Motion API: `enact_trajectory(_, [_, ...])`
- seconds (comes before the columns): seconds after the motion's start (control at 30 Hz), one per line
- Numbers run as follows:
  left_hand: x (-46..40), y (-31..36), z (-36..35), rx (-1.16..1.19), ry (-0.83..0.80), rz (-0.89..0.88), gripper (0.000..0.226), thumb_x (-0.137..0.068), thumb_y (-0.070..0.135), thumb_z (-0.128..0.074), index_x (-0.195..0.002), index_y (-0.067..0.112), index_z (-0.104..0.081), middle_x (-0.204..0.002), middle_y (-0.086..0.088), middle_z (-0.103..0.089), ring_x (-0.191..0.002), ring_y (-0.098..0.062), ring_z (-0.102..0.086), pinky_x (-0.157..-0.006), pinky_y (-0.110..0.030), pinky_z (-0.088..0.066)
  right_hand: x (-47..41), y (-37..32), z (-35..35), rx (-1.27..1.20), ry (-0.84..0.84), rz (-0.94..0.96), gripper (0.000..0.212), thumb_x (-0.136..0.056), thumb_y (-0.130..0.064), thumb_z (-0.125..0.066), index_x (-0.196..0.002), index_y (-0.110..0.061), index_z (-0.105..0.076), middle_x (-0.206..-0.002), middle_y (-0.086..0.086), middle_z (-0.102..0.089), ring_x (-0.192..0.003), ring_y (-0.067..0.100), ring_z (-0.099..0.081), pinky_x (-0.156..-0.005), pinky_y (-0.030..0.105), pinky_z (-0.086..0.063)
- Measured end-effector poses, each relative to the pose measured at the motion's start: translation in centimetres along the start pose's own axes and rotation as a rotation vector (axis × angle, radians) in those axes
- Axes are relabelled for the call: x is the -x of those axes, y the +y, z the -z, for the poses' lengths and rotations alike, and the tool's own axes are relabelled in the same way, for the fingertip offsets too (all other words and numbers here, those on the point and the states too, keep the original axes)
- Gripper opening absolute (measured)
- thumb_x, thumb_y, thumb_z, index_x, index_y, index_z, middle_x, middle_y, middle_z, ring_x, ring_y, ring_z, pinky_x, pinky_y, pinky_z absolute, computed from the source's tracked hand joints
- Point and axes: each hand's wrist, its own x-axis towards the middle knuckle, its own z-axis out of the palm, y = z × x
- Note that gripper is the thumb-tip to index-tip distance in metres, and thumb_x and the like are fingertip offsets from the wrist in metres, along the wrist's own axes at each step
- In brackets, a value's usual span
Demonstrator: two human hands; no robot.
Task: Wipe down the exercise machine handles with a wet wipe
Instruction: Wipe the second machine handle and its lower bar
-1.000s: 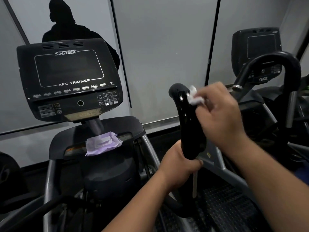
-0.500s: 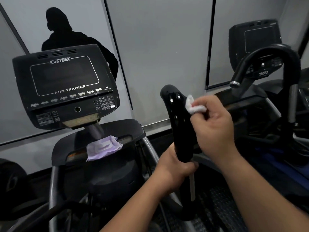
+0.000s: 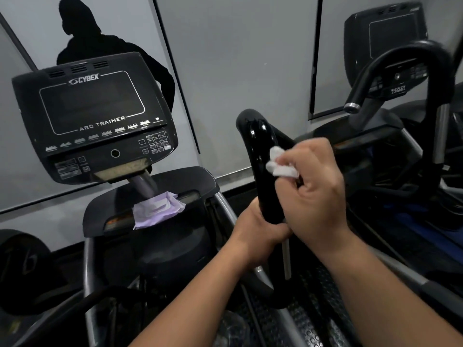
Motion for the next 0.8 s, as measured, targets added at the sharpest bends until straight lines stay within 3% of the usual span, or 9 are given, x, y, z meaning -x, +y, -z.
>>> enact_trajectory(0.07, [0.1, 0.2, 0.1, 0.016, -0.008, -0.009, 0.019, -0.077, 0.000, -0.074, -0.091, 0.001, -0.062, -0.075, 0.002, -0.063, -0.068, -0.005, -0.052, -0.062, -0.023, -0.043, -0.1, -0.2, -0.1, 0.026, -0.010, 0.027, 0.008, -0.084, 0.010, -0.064, -0.084, 0.004, -0.069, -0.093, 0.009, -0.053, -0.078, 0.025, -0.059, -0.067, 0.034, -0.054])
enact_trajectory(0.13, [0.2, -0.1, 0.2, -0.003, -0.016, -0.011, 0.020, -0.078, 0.002, -0.074, -0.094, 0.008, -0.062, -0.075, 0.011, -0.062, -0.070, -0.002, -0.054, -0.067, -0.023, -0.046, -2.6, -0.1, -0.9, 0.047, -0.040, 0.028, 0.009, -0.085, 0.006, -0.064, -0.084, 0.000, -0.070, -0.093, 0.010, -0.056, -0.076, 0.028, -0.059, -0.064, 0.037, -0.052])
enact_trajectory(0.23, [0.5, -0.2, 0.3, -0.034, -0.006, 0.034, 0.027, -0.080, 0.011, -0.076, -0.088, 0.022, -0.053, -0.068, 0.020, -0.052, -0.065, 0.003, -0.050, -0.065, -0.018, -0.045, -7.3, 0.0, -2.3, -0.009, -0.134, -0.058, 0.012, -0.087, -0.005, -0.060, -0.088, -0.010, -0.072, -0.093, 0.007, -0.058, -0.079, 0.026, -0.058, -0.067, 0.032, -0.049])
enact_trajectory(0.33, [0.8, 0.2, 0.3, -0.040, -0.012, 0.046, 0.030, -0.081, 0.011, -0.076, -0.085, 0.028, -0.051, -0.064, 0.024, -0.054, -0.062, 0.006, -0.051, -0.062, -0.012, -0.044, -7.6, -0.4, -2.3, 0.067, -0.195, -0.054, 0.012, -0.089, -0.012, -0.058, -0.087, -0.011, -0.070, -0.092, 0.004, -0.057, -0.080, 0.027, -0.057, -0.067, 0.038, -0.050])
enact_trajectory(0.47, [0.7, 0.4, 0.5, -0.048, -0.009, 0.038, 0.029, -0.077, 0.016, -0.076, -0.100, 0.025, -0.061, -0.086, 0.019, -0.070, -0.083, 0.001, -0.066, -0.077, -0.025, -0.055, -5.8, -1.6, -1.0, 0.174, -0.211, 0.075, 0.010, -0.087, -0.008, -0.058, -0.083, -0.007, -0.067, -0.090, 0.005, -0.054, -0.080, 0.031, -0.055, -0.064, 0.036, -0.047])
enact_trajectory(0.57, [0.8, 0.6, 0.7, -0.029, -0.026, 0.055, 0.029, -0.081, 0.012, -0.076, -0.093, 0.030, -0.057, -0.070, 0.027, -0.060, -0.068, 0.008, -0.056, -0.068, -0.014, -0.046, -9.0, -0.7, -2.8, 0.155, -0.265, -0.039, 0.013, -0.089, -0.011, -0.059, -0.085, -0.012, -0.071, -0.090, 0.002, -0.053, -0.083, 0.029, -0.057, -0.070, 0.035, -0.046])
enact_trajectory(0.63, [0.9, 0.8, 0.7, -0.031, -0.011, 0.067, 0.029, -0.082, 0.011, -0.077, -0.092, 0.028, -0.056, -0.072, 0.024, -0.060, -0.069, 0.007, -0.056, -0.069, -0.015, -0.048, -11.1, 0.0, -4.0, 0.145, -0.348, -0.123, 0.014, -0.092, -0.016, -0.059, -0.085, -0.017, -0.072, -0.090, -0.001, -0.053, -0.085, 0.023, -0.058, -0.070, 0.028, -0.039])
enact_trajectory(0.73, [1.3, 1.3, 1.3, -0.033, -0.063, 0.085, 0.035, -0.082, 0.012, -0.078, -0.110, 0.022, -0.061, -0.098, 0.011, -0.071, -0.091, 0.000, -0.067, -0.084, -0.020, -0.054, -11.1, -0.3, -3.8, 0.142, -0.385, -0.130, 0.015, -0.093, -0.017, -0.059, -0.083, -0.017, -0.071, -0.089, 0.000, -0.053, -0.083, 0.023, -0.057, -0.070, 0.028, -0.038])
enact_trajectory(0.8, [1.4, 1.3, 2.6, -0.096, -0.135, 0.115, 0.035, -0.079, 0.007, -0.075, -0.109, 0.018, -0.060, -0.089, 0.007, -0.066, -0.076, -0.003, -0.063, -0.073, -0.018, -0.050, -9.7, -0.8, -2.3, 0.156, -0.381, -0.088, 0.016, -0.091, -0.013, -0.057, -0.084, -0.012, -0.071, -0.088, 0.000, -0.051, -0.082, 0.023, -0.053, -0.069, 0.029, -0.037])
